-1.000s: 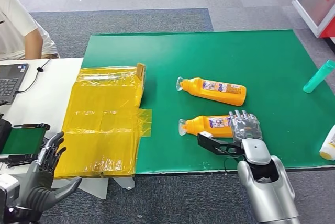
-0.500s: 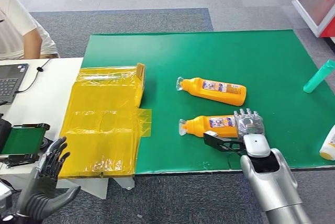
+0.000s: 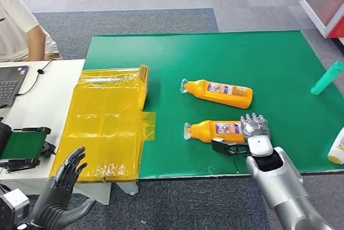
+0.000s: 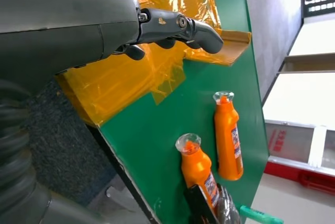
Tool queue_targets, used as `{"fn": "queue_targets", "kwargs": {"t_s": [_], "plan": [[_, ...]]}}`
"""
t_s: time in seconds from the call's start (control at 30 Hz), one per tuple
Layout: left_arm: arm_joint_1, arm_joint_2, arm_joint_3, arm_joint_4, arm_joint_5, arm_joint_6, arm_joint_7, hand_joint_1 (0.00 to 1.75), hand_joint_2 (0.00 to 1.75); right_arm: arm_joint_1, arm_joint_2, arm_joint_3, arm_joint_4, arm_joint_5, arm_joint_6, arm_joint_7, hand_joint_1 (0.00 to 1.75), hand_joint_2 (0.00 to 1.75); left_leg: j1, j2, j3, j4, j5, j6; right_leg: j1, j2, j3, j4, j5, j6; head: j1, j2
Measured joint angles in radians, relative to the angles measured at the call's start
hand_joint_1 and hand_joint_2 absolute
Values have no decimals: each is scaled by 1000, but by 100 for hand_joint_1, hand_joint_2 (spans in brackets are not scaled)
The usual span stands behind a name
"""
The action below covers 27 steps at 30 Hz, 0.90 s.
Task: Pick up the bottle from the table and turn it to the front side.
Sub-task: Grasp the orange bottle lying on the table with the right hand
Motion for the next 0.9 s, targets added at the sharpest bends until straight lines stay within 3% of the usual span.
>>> {"fn": "queue_targets", "kwargs": {"t_s": [0.23, 0.37, 0.5, 0.7, 0.9], "plan": [[-4, 17, -53, 18, 1, 22, -2, 0, 175, -38, 0, 23, 69, 0, -9, -10, 1, 175, 0, 0, 3, 0, 0, 0, 0, 0, 3, 0, 0, 0, 0, 0], [-6, 27, -73, 31, 4, 45, -2, 0, 175, -47, 0, 28, 90, 0, -22, -23, 172, 175, 0, 0, 4, 0, 0, 0, 0, 0, 4, 0, 0, 0, 0, 0], [-11, 46, -94, 48, 22, 81, -9, 0, 175, -50, 4, 9, 103, -6, -37, -62, 175, 175, 0, 0, 5, 0, 0, 0, 0, 0, 4, 0, 0, -1, 0, 0], [-28, 80, -121, 72, 35, 120, -15, 0, 175, -39, 52, -133, 94, -82, -44, -176, 175, 175, 0, 0, 5, 0, 0, 0, 0, 0, 5, 0, 0, -1, 0, 0], [-36, 99, -125, 81, 34, 128, -19, 0, 175, -14, 114, -243, 51, -211, -40, -227, 175, 175, 0, 0, 5, 0, 0, 0, 0, 0, 4, 0, 0, -1, 0, 0]]}}
